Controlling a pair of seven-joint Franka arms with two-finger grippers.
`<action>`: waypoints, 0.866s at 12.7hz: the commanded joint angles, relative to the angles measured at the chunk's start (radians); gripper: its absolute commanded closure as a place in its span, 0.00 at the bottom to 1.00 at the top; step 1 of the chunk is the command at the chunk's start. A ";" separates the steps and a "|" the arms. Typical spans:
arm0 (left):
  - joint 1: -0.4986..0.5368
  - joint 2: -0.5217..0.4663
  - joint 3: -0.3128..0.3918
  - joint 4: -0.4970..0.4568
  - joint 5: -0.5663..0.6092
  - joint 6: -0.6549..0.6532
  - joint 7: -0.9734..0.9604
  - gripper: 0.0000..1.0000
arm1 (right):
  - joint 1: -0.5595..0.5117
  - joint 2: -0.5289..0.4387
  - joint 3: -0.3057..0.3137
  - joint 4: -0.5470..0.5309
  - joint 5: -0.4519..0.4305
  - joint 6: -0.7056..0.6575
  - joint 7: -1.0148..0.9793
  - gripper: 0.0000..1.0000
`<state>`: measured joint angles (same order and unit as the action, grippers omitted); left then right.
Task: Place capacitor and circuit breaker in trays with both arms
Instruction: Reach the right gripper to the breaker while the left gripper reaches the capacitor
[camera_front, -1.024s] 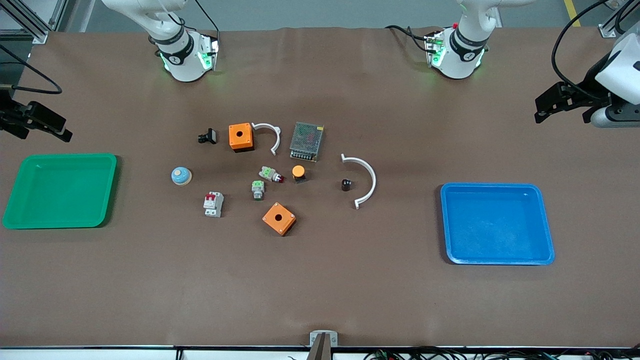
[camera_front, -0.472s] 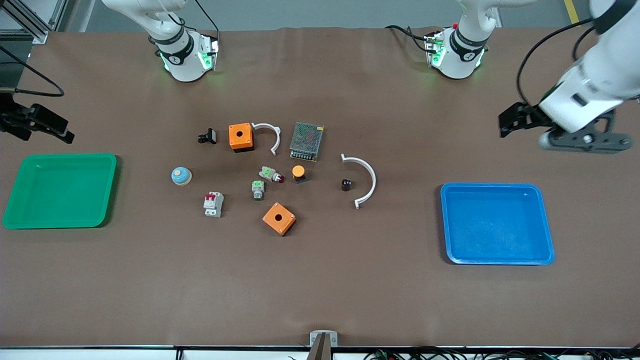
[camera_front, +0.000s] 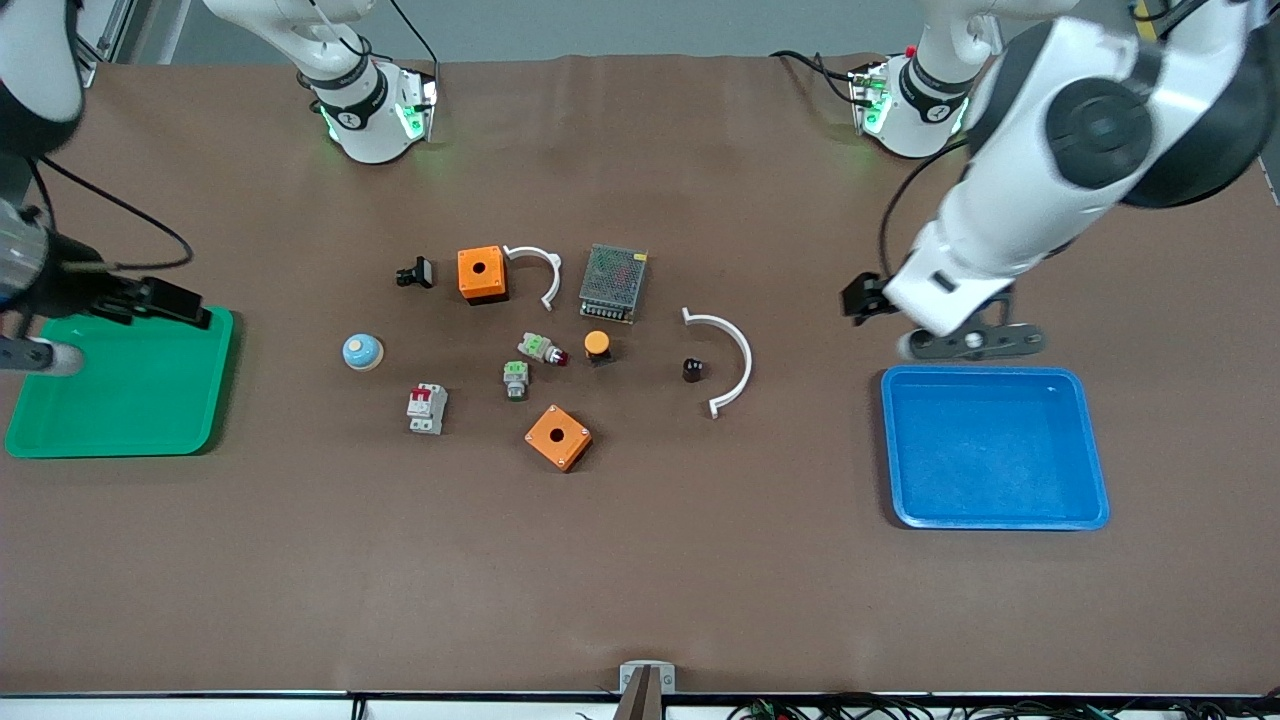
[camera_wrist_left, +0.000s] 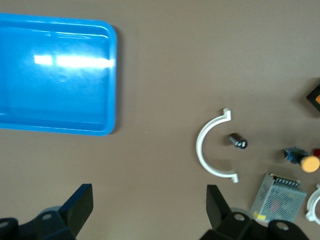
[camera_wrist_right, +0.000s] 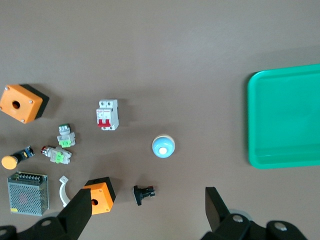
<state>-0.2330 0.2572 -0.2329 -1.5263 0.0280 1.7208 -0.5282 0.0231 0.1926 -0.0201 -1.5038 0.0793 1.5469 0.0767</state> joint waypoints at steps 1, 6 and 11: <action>-0.080 0.082 0.003 0.017 0.070 0.058 -0.154 0.00 | 0.061 0.085 0.002 0.028 0.014 0.019 0.011 0.00; -0.192 0.216 0.003 -0.018 0.082 0.219 -0.445 0.00 | 0.151 0.140 0.000 0.013 0.004 0.105 0.006 0.00; -0.276 0.387 0.003 -0.026 0.098 0.404 -0.619 0.06 | 0.265 0.173 0.002 -0.162 0.007 0.301 0.166 0.00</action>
<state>-0.4917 0.5930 -0.2330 -1.5611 0.1035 2.0832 -1.1007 0.2634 0.3727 -0.0139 -1.5652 0.0804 1.7505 0.1967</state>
